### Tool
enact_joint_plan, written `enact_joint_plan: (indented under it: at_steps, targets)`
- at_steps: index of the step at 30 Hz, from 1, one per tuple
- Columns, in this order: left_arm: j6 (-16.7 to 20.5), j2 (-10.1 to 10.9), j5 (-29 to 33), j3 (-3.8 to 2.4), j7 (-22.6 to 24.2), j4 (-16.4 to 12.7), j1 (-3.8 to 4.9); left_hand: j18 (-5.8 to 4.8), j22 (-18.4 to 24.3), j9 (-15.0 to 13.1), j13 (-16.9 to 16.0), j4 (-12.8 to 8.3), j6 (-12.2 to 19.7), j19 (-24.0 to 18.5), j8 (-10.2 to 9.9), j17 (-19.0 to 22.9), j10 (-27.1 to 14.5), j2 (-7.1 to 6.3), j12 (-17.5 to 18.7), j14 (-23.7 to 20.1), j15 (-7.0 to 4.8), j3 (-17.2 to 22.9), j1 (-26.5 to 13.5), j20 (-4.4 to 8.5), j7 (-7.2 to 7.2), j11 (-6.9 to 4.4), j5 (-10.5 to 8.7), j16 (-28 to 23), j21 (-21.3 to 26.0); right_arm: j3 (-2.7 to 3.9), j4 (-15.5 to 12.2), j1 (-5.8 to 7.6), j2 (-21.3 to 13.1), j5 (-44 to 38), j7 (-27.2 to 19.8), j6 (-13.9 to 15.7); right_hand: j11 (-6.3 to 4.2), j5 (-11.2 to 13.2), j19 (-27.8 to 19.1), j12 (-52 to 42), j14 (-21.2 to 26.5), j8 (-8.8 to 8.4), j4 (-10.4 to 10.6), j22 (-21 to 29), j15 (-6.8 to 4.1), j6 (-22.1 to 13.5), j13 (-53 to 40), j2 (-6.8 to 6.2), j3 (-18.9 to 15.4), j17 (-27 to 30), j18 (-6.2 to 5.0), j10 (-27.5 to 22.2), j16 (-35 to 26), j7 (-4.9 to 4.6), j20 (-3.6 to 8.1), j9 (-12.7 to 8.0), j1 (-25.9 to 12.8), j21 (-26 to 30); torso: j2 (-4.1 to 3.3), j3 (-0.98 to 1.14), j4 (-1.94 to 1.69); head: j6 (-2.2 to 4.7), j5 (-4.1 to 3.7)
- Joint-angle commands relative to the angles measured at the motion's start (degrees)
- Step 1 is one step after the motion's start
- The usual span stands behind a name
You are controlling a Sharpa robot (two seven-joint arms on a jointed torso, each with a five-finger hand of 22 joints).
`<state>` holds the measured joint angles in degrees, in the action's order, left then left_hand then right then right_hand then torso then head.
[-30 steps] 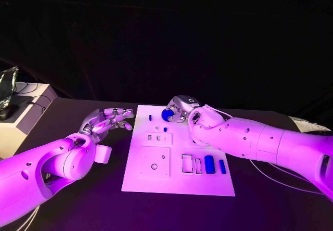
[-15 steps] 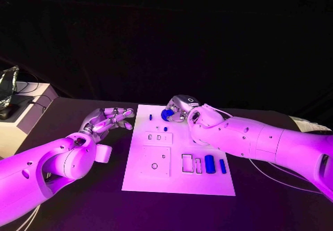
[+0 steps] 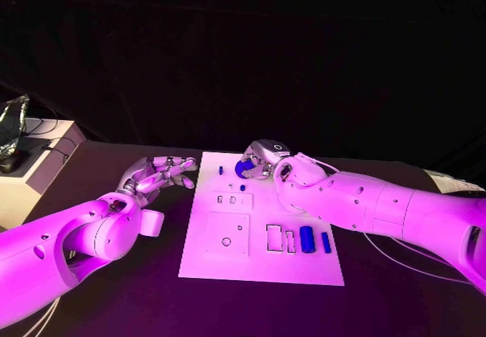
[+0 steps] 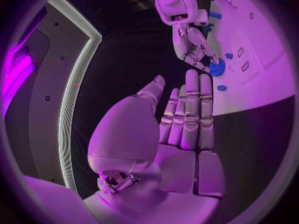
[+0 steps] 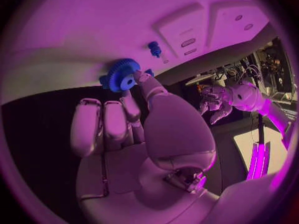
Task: Assemble the parts on the task board
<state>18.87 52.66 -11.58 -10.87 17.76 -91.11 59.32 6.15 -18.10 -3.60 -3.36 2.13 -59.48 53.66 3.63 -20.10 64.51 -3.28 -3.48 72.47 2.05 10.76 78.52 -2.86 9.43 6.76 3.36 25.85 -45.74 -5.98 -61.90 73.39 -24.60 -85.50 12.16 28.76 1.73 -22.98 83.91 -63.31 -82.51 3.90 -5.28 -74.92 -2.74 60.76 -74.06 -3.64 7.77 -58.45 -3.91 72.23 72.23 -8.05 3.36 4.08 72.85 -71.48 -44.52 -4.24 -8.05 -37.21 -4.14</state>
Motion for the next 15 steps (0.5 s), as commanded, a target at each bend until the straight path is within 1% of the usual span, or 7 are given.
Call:
enact_joint_plan:
  at_steps: [1,3,5,8,9,10,15]
  targets:
    - [-0.9,-0.1,-0.1,-0.05,0.3,-0.1,0.02,0.38,0.3,0.0,0.0,-0.3,0.4,-0.5,0.0,0.1,-0.3,0.54,0.1,-0.4,0.03,-0.1,0.2,0.07,-0.11,-0.07,-0.22,0.3,-0.4,-0.08,0.3,-0.12,0.1,0.1,-0.4,-0.2,0.21,0.6,2.5,0.9,0.1,-0.19,0.7,-9.9,0.43,-1.0,0.9,-0.74,-0.3,0.1,-0.43,-1.3,-0.5,-0.3,-0.28,-0.1,0.1,0.5,0.03,-0.01,0.02,0.01,-0.01]
    - [-0.9,-0.1,-0.1,-0.05,0.3,-0.1,0.02,0.38,0.3,0.0,0.0,-0.3,0.4,-0.5,0.0,0.1,-0.3,0.54,0.1,-0.4,0.03,-0.1,0.2,0.07,-0.11,-0.07,-0.22,0.3,-0.4,-0.08,0.5,-0.12,0.2,0.1,-0.1,-0.1,0.7,2.8,2.4,3.3,0.2,-0.27,1.1,-9.9,0.76,-3.8,2.7,-1.3,-0.9,0.1,-0.47,-3.0,-0.5,-1.04,-0.48,-0.3,0.1,0.6,0.03,-0.01,0.02,0.08,-0.01]
    - [-0.8,-0.1,-0.1,-0.05,0.3,-0.1,0.02,0.38,0.3,0.0,0.0,-0.3,0.4,-0.5,0.0,0.1,-0.3,0.54,0.1,-0.4,0.03,-0.1,0.2,0.07,-0.11,-0.07,-0.22,0.3,-0.4,-0.08,0.8,-0.12,0.3,0.0,0.1,0.0,1.35,5.9,2.4,5.2,0.2,-0.42,2.9,-9.9,1.3,-9.3,4.7,-2.55,-1.4,-0.2,-0.6,-4.3,-0.4,-1.9,-0.98,-0.5,0.5,0.7,-0.01,0.03,0.03,0.15,-0.04]
    - [-0.8,-0.1,-0.1,-0.05,0.3,0.0,0.02,0.38,0.4,0.0,0.0,-0.3,0.5,-0.5,0.0,0.1,-0.4,0.5,0.1,-0.4,0.05,-0.2,0.2,0.06,-0.07,-0.04,-0.22,0.3,-0.4,-0.09,1.3,-0.12,0.5,0.1,0.3,0.0,1.99,6.3,2.4,6.6,0.3,-0.87,9.7,-9.9,1.91,-18.2,8.5,-5.18,-2.7,-0.6,-0.92,-6.4,-0.2,-2.79,-1.73,-0.9,3.1,0.8,-0.03,0.04,0.02,0.17,-0.03]
    - [-0.8,-0.1,-0.1,-0.05,0.3,0.0,0.02,0.38,0.4,0.0,0.0,-0.3,0.5,-0.5,0.0,0.1,-0.4,0.5,0.1,-0.4,0.05,-0.2,0.2,0.06,-0.07,-0.04,-0.22,0.3,-0.4,-0.09,1.3,-0.13,0.5,0.2,0.3,-0.1,2.04,6.3,2.4,5.7,0.4,-0.93,11.7,-9.9,1.91,-17.9,9.7,-5.58,-3.2,-0.6,-0.97,-6.7,-0.4,-2.78,-1.84,-0.9,4.3,0.8,-0.03,0.04,0.01,0.17,-0.05]
    - [-0.8,-0.1,-0.1,-0.05,0.3,0.0,0.02,0.38,0.4,0.0,0.0,-0.3,0.5,-0.5,0.0,0.1,-0.4,0.5,0.1,-0.4,0.05,-0.2,0.2,0.06,-0.07,-0.04,-0.22,0.3,-0.4,-0.09,1.4,-0.13,0.5,0.2,0.3,-0.2,2.01,6.0,2.3,5.4,0.3,-0.88,11.7,-9.9,1.89,-17.3,10.1,-5.46,-3.3,-0.7,-0.98,-6.8,-0.4,-2.7,-1.83,-0.8,4.3,0.8,-0.02,0.04,0.01,0.17,-0.06]
    - [-0.8,-0.1,-0.1,-0.05,0.3,0.0,0.02,0.38,0.4,0.0,0.0,-0.3,0.5,-0.5,0.0,0.1,-0.4,0.5,0.1,-0.4,0.05,-0.2,0.2,0.06,-0.07,-0.04,-0.22,0.3,-0.4,-0.1,1.2,-0.13,0.2,0.5,0.1,-0.6,1.66,4.6,2.4,3.9,0.2,-0.58,9.6,-9.9,1.62,-11.9,10.2,-4.19,-4.0,-0.9,-0.88,-6.5,-0.4,-2.16,-1.59,-0.6,3.4,0.6,-0.04,0.05,0.02,0.15,-0.07]
